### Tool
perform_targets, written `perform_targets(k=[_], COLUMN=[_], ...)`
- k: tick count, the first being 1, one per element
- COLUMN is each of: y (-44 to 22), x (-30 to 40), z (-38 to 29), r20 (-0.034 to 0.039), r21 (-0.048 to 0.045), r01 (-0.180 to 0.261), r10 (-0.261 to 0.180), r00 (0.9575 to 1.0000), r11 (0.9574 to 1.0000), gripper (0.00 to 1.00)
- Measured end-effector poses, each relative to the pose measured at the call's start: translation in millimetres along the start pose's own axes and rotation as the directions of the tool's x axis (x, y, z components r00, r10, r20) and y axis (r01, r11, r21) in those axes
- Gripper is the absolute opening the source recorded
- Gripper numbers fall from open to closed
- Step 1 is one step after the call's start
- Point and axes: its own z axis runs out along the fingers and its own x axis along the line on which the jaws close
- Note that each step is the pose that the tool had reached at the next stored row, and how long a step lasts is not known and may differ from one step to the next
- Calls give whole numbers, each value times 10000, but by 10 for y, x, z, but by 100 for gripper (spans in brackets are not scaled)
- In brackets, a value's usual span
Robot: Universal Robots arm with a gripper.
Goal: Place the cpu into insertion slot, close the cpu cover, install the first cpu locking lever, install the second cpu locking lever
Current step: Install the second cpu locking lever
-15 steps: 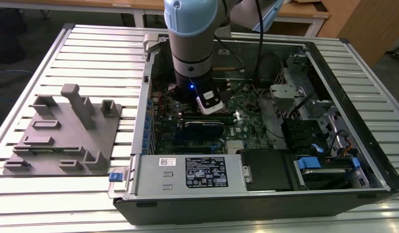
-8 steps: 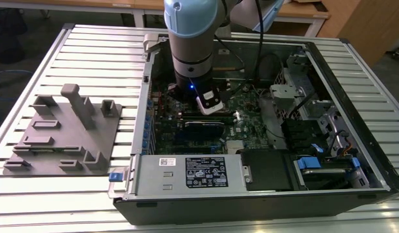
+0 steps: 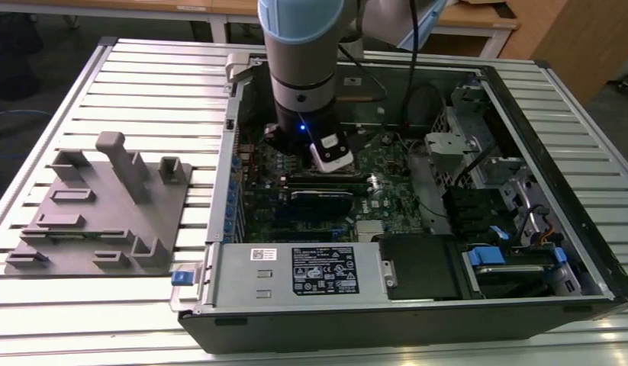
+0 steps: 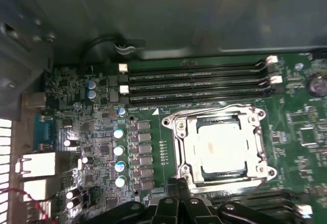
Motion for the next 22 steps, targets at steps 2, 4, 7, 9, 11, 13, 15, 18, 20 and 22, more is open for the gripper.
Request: perform_targets(k=[2, 4, 7, 9, 11, 13, 15, 18, 20, 22], y=[12, 24, 41, 55, 64, 68, 70, 77, 83, 89], x=[-5, -9, -16, -21, -25, -33, -51, -85, -117, -152], z=[-60, -119, -204, -270, -317, -329, -330, -326, -322, -319], r20=[1, 2, 2, 2, 3, 10, 42, 91, 112, 122], r21=[-2, -2, -1, -1, 3, 44, 266, 605, 795, 938], r01=[-2, -3, -7, -9, -10, -15, -59, -99, -107, -109], r10=[2, 3, 7, 9, 10, 15, 58, 94, 98, 98], r00=[10000, 10000, 10000, 10000, 10000, 10000, 10000, 9999, 9999, 9999], r11=[10000, 10000, 10000, 10000, 10000, 10000, 9996, 9981, 9968, 9955], gripper=[11, 11, 11, 11, 11, 11, 11, 11, 11, 11])
